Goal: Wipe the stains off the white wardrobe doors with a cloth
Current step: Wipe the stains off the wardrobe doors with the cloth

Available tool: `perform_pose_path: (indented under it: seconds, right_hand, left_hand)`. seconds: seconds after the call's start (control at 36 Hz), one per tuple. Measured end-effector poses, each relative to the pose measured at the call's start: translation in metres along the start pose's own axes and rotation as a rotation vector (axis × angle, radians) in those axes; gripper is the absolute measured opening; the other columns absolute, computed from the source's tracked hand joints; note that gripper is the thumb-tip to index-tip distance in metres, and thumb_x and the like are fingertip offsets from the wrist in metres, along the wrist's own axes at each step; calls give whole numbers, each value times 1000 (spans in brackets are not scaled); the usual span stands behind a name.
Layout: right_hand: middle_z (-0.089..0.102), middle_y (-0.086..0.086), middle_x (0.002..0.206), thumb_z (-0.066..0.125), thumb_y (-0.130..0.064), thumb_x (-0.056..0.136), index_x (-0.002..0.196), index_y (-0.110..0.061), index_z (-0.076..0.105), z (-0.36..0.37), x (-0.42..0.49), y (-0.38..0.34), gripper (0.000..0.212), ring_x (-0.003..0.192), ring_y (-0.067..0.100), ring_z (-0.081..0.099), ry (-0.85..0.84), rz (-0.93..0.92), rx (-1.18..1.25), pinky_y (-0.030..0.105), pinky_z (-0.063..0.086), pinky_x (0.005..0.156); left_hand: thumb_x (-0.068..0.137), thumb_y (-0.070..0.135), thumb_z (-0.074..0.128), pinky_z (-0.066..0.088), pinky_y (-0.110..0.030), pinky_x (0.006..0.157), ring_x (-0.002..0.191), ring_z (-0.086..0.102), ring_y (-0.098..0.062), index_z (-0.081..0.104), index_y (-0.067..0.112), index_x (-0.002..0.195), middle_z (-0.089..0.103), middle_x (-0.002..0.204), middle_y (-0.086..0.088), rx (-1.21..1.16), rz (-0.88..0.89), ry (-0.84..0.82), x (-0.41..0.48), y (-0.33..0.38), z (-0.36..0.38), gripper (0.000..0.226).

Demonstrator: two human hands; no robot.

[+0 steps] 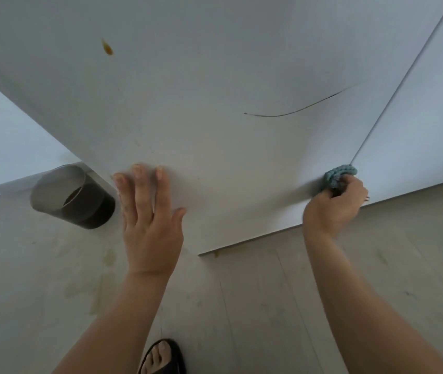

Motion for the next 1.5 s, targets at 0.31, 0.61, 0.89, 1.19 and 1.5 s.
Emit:
perform_pose_path:
  seconds: [0.31,0.61,0.89,1.19,1.5]
  right_hand:
    - [57,26,101,46,16,75,102,8,63,16,-40,10,33,94,35,55,-93,-93,-33,7,36,84]
    - [50,14,104,45,17,71,101,5,60,33,-109,-18,36,92,7,44,-239,-119,42,4,37,85]
    - [49,11,103,44,11,74,101,3,60,53,-146,-32,32,94,27,50,-169,17,103,30,44,86]
    - [45,6,109,50,23,74,103,1,57,60,-163,-15,38,96,20,48,-227,48,71,30,46,88]
    - [54,0,92,42,17,82,94,-6,57,19,-79,77,29,71,13,50,-63,372,-18,24,44,70]
  left_hand:
    - [91,18,82,5,-50,129,157,-18,-32,2,16,166,-18,172,0,-18,-2,12,0,-1,0,110]
    - [92,17,81,2,-51,129,156,-20,-34,-1,16,165,-20,171,-1,-34,-15,-1,-1,3,3,109]
    - [94,19,79,5,-56,128,155,-22,-34,-2,17,165,-21,171,1,-53,-4,-14,-3,1,4,108]
    - [95,15,77,5,-52,129,157,-18,-34,9,11,164,-19,171,-2,-27,10,1,-4,1,1,98]
    - [85,21,86,-1,-49,129,155,-24,-36,-7,13,164,-26,169,-9,93,-22,-78,-21,8,21,122]
Point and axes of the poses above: each hand's wrist, its own x-axis towards the middle knuckle, its own z-axis out of the palm, y = z × x, the point moved 5 cm from there along x, towards the middle knuckle
